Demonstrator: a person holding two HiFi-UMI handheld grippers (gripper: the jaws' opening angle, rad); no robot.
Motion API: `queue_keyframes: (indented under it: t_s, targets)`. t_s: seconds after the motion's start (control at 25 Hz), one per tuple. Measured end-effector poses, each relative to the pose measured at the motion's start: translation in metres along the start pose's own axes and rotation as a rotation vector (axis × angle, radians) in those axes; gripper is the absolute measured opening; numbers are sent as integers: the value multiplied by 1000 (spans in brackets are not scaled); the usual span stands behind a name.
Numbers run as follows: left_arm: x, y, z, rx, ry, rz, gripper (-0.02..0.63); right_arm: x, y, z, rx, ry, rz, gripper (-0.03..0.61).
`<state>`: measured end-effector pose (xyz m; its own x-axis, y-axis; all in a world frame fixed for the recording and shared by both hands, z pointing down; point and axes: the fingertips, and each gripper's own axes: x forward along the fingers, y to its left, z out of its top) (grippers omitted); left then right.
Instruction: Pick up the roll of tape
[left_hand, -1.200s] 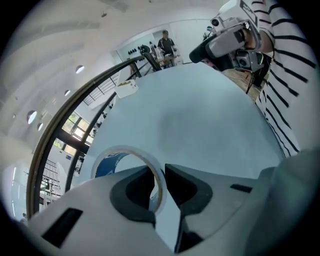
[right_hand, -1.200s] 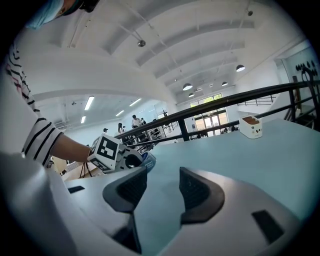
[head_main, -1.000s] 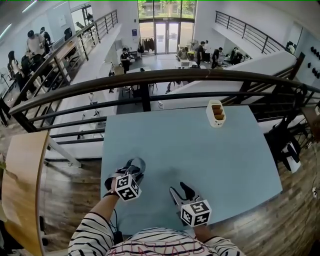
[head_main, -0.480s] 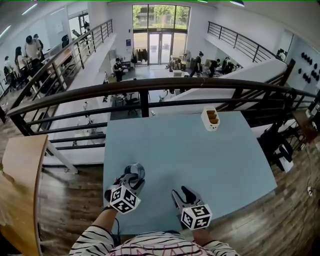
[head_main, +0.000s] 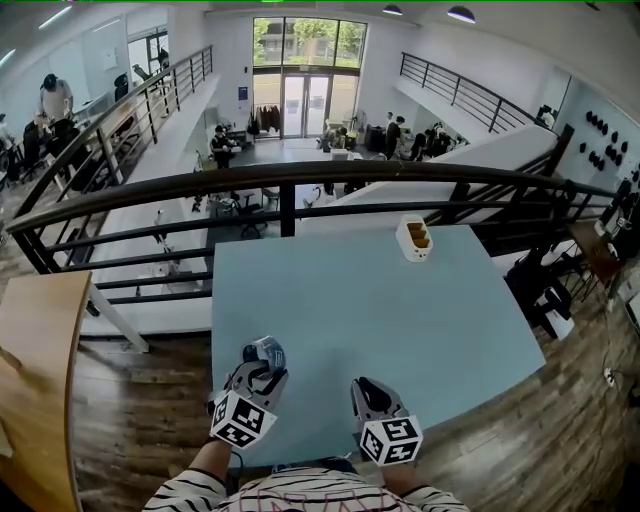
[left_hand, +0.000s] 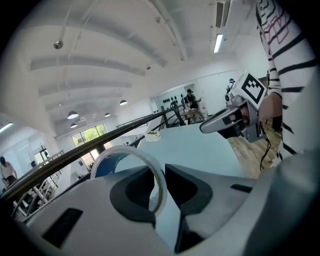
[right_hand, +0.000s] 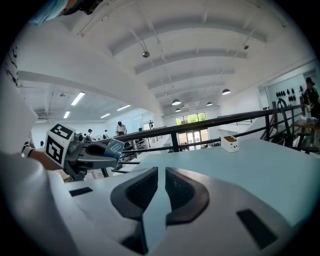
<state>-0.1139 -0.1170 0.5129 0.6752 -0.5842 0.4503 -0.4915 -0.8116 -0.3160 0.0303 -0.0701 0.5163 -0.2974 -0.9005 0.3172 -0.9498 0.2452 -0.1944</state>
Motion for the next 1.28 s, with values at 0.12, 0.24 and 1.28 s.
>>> queue_keyframes:
  t_s: [0.12, 0.24, 1.28]
  targets:
    - [-16, -2, 2, -28, -47, 0, 84, -5, 12, -4, -8, -6, -26, 48]
    - [-31, -1, -1, -57, -82, 0, 84, -9, 24, -10, -3, -5, -44, 43]
    - [-83, -6, -39, -113, -170, -81, 84, -11, 80, -29, -73, 24, -134, 28]
